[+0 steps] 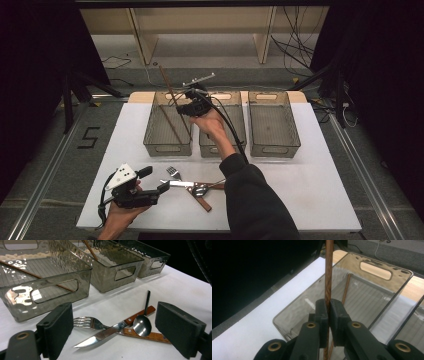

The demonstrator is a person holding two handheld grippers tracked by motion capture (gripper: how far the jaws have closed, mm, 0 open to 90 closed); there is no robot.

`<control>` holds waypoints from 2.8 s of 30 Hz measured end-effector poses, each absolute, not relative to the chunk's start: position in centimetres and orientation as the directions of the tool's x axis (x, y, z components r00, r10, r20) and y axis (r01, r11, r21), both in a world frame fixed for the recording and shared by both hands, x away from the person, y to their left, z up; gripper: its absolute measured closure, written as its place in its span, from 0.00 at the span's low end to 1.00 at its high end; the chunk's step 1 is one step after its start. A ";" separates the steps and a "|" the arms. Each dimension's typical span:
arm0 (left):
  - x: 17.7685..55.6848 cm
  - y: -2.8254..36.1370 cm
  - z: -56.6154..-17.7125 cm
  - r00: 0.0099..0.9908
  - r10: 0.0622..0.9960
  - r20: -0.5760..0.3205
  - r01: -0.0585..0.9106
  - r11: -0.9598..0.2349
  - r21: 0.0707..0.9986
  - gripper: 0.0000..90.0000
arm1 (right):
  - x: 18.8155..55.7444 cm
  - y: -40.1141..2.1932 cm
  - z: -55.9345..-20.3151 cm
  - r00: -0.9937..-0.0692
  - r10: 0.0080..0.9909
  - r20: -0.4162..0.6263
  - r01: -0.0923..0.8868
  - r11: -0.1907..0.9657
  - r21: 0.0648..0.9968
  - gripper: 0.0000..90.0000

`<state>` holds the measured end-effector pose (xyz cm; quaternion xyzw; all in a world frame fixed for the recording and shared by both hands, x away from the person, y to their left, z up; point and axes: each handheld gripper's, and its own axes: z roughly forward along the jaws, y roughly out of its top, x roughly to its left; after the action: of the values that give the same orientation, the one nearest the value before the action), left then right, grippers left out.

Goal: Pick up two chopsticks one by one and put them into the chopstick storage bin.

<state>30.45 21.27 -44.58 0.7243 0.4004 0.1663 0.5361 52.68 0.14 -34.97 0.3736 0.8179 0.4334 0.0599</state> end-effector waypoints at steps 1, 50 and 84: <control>30.5 21.3 -44.6 0.624 0.758 -0.188 0.402 -0.105 0.910 0.16 | 52.7 0.3 -35.0 -0.713 0.664 0.225 0.559 0.345 0.754 0.95; 30.4 21.3 -44.5 0.629 0.755 -0.185 0.397 -0.107 0.911 0.16 | 53.2 1.2 -37.5 -0.670 0.695 0.261 0.620 0.331 0.711 0.78; 30.4 21.4 -44.6 0.621 0.762 -0.182 0.403 -0.112 0.908 0.16 | 45.4 -7.1 -34.9 -0.877 0.467 0.115 0.392 0.555 0.734 0.38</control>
<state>30.44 21.38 -44.62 0.7262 0.4013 0.1688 0.5321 45.41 -7.05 -34.91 0.2438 0.8805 0.4038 0.0466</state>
